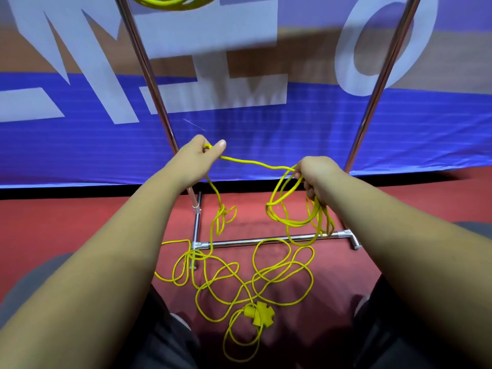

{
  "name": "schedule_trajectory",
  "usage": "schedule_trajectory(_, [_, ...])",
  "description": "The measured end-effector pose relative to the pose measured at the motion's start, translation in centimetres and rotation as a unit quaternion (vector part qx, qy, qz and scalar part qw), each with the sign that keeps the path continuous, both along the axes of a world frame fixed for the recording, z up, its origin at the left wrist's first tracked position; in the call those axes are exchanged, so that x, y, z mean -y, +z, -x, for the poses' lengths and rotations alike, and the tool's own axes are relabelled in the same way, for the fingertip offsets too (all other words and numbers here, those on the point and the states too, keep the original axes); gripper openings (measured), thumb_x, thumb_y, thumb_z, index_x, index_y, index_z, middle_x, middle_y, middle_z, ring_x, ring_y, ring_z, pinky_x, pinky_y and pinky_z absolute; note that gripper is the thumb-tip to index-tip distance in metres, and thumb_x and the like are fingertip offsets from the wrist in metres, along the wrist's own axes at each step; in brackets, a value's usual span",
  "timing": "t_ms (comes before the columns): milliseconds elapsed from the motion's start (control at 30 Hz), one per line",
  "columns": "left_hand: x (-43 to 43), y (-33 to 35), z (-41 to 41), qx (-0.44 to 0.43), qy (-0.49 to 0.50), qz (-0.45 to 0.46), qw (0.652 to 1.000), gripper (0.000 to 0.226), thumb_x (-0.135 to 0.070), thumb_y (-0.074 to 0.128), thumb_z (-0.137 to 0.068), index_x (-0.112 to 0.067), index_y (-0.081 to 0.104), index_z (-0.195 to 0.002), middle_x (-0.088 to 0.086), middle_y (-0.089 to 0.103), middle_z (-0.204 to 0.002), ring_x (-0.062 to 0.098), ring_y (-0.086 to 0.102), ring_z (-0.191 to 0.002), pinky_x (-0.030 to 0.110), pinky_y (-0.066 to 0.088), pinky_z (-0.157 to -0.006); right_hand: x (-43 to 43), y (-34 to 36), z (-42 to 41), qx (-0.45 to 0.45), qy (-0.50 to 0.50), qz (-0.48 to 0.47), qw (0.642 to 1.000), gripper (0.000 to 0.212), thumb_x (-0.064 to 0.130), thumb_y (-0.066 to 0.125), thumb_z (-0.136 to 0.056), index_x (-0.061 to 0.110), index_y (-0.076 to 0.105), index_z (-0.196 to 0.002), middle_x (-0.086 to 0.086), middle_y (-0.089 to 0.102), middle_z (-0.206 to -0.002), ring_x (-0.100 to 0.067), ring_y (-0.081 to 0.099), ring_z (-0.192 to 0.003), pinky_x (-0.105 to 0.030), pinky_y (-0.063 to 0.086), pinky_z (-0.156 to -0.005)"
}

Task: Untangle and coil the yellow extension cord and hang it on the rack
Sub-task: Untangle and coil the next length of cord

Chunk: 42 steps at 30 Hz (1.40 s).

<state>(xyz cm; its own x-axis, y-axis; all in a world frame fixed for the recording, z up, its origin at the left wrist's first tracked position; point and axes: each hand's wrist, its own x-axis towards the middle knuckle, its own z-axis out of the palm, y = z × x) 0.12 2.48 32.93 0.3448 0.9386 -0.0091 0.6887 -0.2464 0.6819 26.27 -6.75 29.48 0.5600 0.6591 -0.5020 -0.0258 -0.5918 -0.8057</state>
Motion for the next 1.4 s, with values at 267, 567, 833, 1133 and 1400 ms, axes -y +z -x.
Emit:
schedule_trajectory(267, [-2.3,0.7,3.0,-0.177,-0.009,-0.075,0.981,0.041,-0.066,0.072,-0.084,-0.026,0.074,-0.073,-0.005,0.068,-0.08,0.016,0.063,-0.08,0.034,0.053,-0.07,0.0,0.3,-0.4,0.011,-0.005,-0.02,1.0,0.017,0.003,0.059,-0.078,0.007,0.065,-0.063,-0.008,0.04,-0.058,-0.019,0.027,-0.049,-0.028,0.025,-0.049])
schedule_trajectory(567, [-2.0,-1.7,4.0,-0.165,-0.074,0.176,0.968,0.016,-0.024,0.07,-0.099,-0.012,0.074,-0.089,0.013,0.077,-0.083,0.021,0.07,-0.075,0.035,0.057,-0.072,0.0,0.2,-0.4,-0.106,0.016,-0.134,0.985,0.004,0.019,0.069,-0.095,0.016,0.068,-0.098,-0.008,0.079,-0.095,-0.012,0.027,-0.046,-0.02,0.023,-0.043])
schedule_trajectory(833, [-1.1,-3.4,1.6,-0.466,-0.055,0.053,0.882,0.02,-0.027,0.082,-0.084,-0.012,0.069,-0.085,0.002,0.073,-0.07,0.021,0.07,-0.065,0.033,0.059,-0.069,1.2,1.4,1.0,-0.153,0.17,-0.209,0.951,0.013,0.024,0.07,-0.1,0.014,0.062,-0.105,-0.007,0.079,-0.104,-0.01,0.027,-0.041,-0.022,0.023,-0.042])
schedule_trajectory(1133, [-4.1,1.0,3.4,0.146,0.173,-0.01,0.974,0.015,-0.027,0.058,-0.103,-0.017,0.07,-0.101,0.009,0.074,-0.09,0.026,0.072,-0.075,0.047,0.063,-0.075,1.2,0.9,1.4,-0.073,0.183,-0.188,0.962,0.01,0.025,0.073,-0.096,0.015,0.07,-0.095,-0.014,0.08,-0.1,-0.016,0.024,-0.048,-0.031,0.016,-0.054])
schedule_trajectory(1400, [-0.4,4.9,3.3,-0.311,-0.163,-0.007,0.936,0.022,-0.022,0.055,-0.103,-0.025,0.069,-0.12,-0.002,0.069,-0.103,0.021,0.063,-0.097,0.032,0.048,-0.079,0.3,0.1,0.3,-0.031,0.054,-0.193,0.979,0.011,0.026,0.075,-0.089,0.016,0.077,-0.091,-0.011,0.08,-0.095,-0.017,0.03,-0.044,-0.024,0.025,-0.046])
